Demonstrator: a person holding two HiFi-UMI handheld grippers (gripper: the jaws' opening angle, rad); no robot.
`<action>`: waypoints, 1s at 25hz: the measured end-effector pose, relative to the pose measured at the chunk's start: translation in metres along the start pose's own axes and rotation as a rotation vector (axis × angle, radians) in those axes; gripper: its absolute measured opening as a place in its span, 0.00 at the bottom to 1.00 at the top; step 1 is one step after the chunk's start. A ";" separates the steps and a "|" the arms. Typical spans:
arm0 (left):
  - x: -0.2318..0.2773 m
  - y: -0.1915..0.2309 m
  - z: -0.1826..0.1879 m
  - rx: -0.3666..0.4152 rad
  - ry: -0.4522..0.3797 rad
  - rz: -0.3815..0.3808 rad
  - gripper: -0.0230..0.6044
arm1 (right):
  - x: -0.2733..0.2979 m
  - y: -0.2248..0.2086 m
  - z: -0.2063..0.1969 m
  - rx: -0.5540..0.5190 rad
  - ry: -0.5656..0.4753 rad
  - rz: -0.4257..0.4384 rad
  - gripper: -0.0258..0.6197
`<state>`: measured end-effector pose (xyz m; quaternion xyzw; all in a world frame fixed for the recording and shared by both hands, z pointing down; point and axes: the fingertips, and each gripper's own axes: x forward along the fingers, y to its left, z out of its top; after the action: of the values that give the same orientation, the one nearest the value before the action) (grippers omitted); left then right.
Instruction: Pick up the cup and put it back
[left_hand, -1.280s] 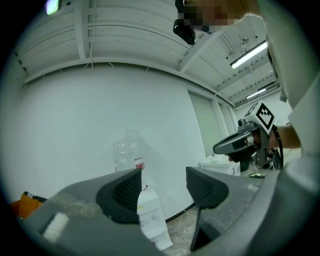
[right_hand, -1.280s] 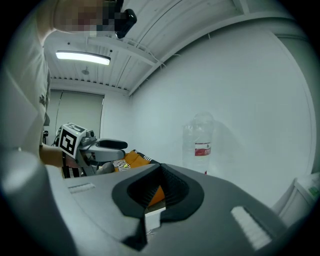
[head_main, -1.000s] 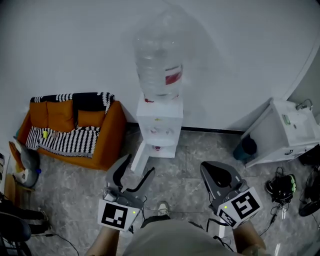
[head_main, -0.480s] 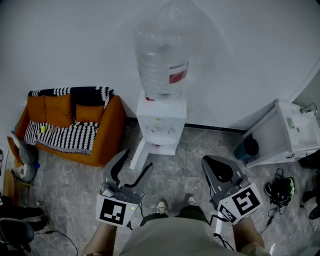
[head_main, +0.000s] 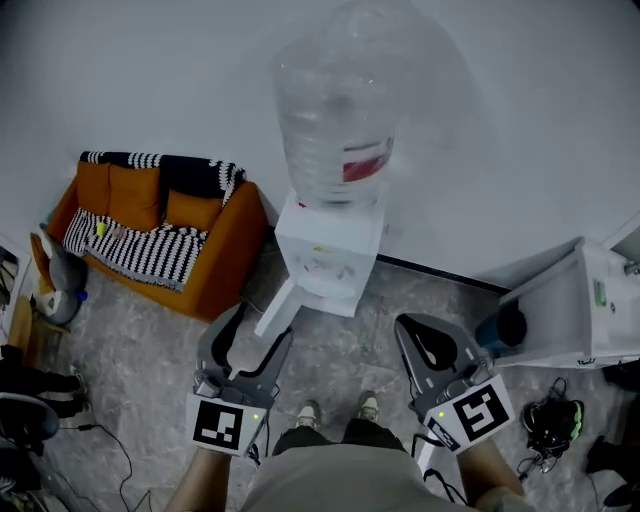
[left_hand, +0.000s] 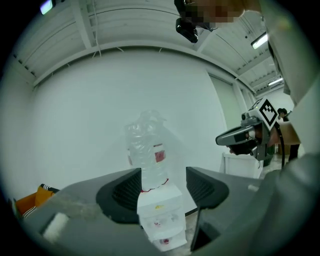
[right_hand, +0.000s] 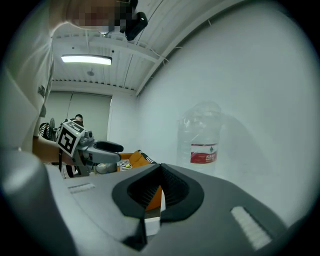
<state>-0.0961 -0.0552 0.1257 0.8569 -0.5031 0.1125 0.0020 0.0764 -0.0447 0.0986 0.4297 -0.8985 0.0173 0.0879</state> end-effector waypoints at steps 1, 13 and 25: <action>0.006 -0.002 -0.003 0.002 0.012 0.022 0.50 | 0.002 -0.009 -0.003 0.004 -0.004 0.011 0.04; 0.059 -0.003 -0.057 -0.001 0.035 0.122 0.50 | 0.048 -0.057 -0.071 0.038 0.001 0.072 0.04; 0.096 0.012 -0.203 0.055 0.025 0.071 0.50 | 0.109 -0.056 -0.214 0.031 -0.006 0.041 0.04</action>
<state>-0.1003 -0.1197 0.3412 0.8367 -0.5300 0.1367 -0.0193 0.0837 -0.1411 0.3250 0.4123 -0.9071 0.0316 0.0783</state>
